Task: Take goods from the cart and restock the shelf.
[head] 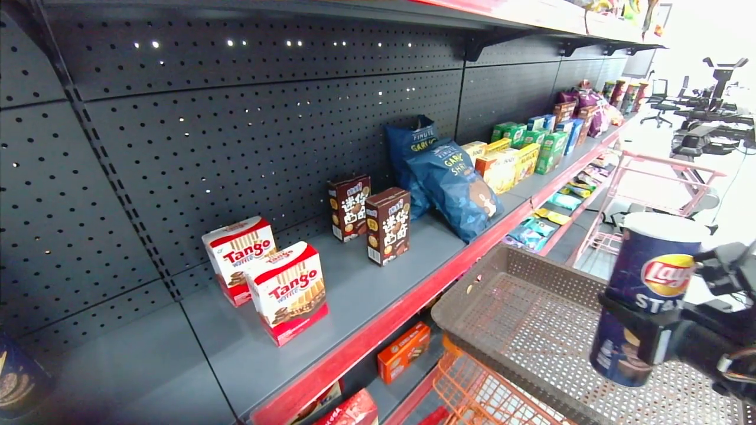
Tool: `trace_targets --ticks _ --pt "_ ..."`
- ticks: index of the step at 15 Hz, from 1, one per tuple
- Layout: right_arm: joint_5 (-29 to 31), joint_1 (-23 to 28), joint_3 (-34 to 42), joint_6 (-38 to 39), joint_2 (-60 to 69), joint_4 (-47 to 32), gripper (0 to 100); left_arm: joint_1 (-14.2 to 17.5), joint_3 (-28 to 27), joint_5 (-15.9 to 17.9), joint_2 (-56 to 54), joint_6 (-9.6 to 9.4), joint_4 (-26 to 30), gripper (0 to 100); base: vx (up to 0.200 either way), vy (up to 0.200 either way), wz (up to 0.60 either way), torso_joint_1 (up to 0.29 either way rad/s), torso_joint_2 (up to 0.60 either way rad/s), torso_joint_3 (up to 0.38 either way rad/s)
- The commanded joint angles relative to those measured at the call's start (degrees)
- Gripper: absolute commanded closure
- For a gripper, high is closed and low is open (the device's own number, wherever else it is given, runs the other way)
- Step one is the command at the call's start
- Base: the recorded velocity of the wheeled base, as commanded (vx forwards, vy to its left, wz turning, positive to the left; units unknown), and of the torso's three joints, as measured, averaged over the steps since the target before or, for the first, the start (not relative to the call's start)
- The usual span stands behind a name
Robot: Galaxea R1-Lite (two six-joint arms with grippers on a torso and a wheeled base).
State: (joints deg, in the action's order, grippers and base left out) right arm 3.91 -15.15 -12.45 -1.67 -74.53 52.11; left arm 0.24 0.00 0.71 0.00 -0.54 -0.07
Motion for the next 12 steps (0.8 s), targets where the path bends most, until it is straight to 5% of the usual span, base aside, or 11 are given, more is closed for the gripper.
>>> trace_targets --ticks 1,6,12 --pt "2.7 5.7 7.1 0.2 24.7 -10.0 100 0.0 0.0 0.0 0.0 0.01 0.0 0 0.0 0.0 0.0 0.0 0.0 0.0" --pt "1.6 14.2 9.0 -0.1 29.4 -14.1 100 0.0 0.0 0.0 0.0 0.01 0.0 0 0.0 0.0 0.0 0.0 0.0 0.0" --pt "5.6 14.4 9.2 -4.7 34.3 -23.5 100 -0.1 0.0 0.0 0.0 0.01 0.0 0 0.0 0.0 0.1 0.001 0.0 0.0"
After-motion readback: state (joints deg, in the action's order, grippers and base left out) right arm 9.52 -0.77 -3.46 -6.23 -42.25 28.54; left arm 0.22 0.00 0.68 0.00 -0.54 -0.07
